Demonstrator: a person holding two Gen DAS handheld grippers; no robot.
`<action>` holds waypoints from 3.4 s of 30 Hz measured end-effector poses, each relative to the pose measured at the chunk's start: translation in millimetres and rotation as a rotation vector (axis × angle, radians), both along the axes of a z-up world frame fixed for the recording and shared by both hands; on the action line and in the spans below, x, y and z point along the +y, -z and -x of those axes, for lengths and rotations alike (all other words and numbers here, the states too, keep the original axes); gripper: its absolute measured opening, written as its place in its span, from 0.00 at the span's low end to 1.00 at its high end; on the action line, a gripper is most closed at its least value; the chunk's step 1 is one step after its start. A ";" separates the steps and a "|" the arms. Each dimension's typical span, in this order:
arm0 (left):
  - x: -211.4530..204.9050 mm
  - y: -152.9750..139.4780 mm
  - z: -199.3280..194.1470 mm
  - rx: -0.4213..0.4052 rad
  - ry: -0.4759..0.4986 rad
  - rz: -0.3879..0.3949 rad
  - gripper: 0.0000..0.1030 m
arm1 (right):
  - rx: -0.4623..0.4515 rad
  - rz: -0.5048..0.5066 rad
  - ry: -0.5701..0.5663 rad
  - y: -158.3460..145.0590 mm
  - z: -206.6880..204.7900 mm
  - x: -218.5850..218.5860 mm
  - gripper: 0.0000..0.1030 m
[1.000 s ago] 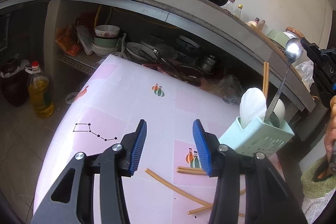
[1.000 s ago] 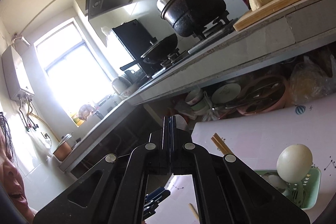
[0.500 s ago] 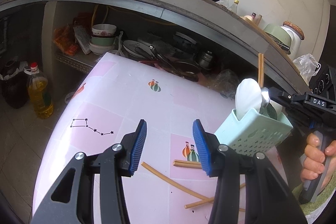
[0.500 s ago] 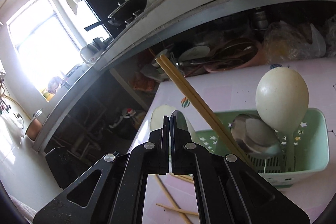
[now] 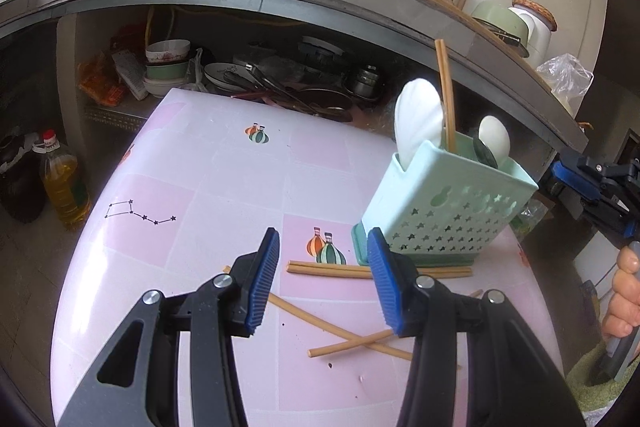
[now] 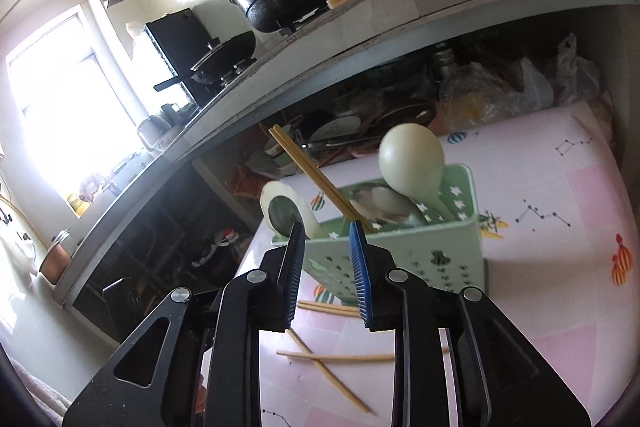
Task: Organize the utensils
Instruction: 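Move both open tools down to the loose wooden chopsticks on the table, then grasp one wooden chopstick with the left tool and lift it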
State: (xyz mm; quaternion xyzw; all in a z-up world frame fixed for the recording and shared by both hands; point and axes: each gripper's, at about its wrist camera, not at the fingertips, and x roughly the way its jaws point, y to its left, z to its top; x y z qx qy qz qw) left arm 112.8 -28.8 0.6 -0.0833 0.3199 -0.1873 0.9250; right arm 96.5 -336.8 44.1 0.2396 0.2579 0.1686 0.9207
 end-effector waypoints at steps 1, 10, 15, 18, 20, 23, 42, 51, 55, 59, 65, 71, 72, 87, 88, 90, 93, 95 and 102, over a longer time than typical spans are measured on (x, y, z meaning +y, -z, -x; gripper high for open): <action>-2.6 1.4 0.6 0.005 0.005 -0.008 0.43 | 0.010 0.001 0.006 6.2 8.6 -1.5 0.29; -22.8 11.6 7.5 0.046 0.030 -0.091 0.43 | 0.171 0.168 0.052 77.9 63.4 13.2 0.40; -34.2 18.4 11.3 0.066 0.049 -0.144 0.43 | 0.199 0.239 0.052 94.4 64.3 21.3 0.42; -40.5 21.5 16.4 0.069 0.083 -0.168 0.43 | 0.199 0.268 0.051 94.7 56.7 23.3 0.43; -44.3 22.5 22.2 0.062 0.113 -0.185 0.43 | 0.201 0.271 0.048 96.4 51.2 21.2 0.43; -48.4 26.0 30.1 0.059 0.167 -0.205 0.43 | 0.210 0.265 0.047 100.6 45.1 16.6 0.43; -45.9 26.0 14.7 0.106 0.227 -0.203 0.42 | 0.271 0.170 0.024 117.6 34.3 5.8 0.43; -134.5 21.7 1.6 0.132 0.741 -0.324 0.43 | 0.240 0.191 0.117 104.2 43.3 -24.9 0.43; -171.6 32.5 -3.3 0.079 0.863 -0.481 0.43 | 0.253 0.183 0.178 107.4 50.1 -44.9 0.43; -192.3 44.6 -6.6 0.061 0.932 -0.574 0.37 | 0.271 0.154 0.200 113.5 53.1 -56.1 0.43; -206.1 61.6 -16.4 0.096 0.966 -0.642 0.21 | 0.272 0.139 0.197 116.3 51.5 -57.6 0.43; -212.1 61.9 -12.9 0.081 0.979 -0.664 0.09 | 0.266 0.136 0.200 116.5 55.0 -59.1 0.43; -213.4 62.3 -10.2 0.067 0.984 -0.678 0.07 | 0.266 0.133 0.202 116.2 55.5 -59.6 0.43; -149.3 -1.0 3.7 0.031 0.749 -0.442 0.06 | 0.218 0.160 0.206 93.3 70.4 -45.6 0.43; -137.9 -5.3 3.0 0.048 0.701 -0.401 0.06 | 0.216 0.163 0.200 91.8 69.7 -42.6 0.43; -107.9 -13.5 1.8 0.074 0.583 -0.288 0.06 | 0.212 0.166 0.181 88.9 67.6 -36.0 0.43; -65.4 -23.8 2.8 0.091 0.419 -0.116 0.06 | 0.205 0.172 0.137 84.6 61.2 -21.8 0.43; -36.7 -27.7 1.8 0.100 0.308 -0.017 0.06 | 0.199 0.174 0.096 81.2 55.8 -10.4 0.43; 44.8 -23.7 12.7 0.106 0.067 0.160 0.06 | 0.207 0.158 -0.144 80.1 13.5 44.7 0.43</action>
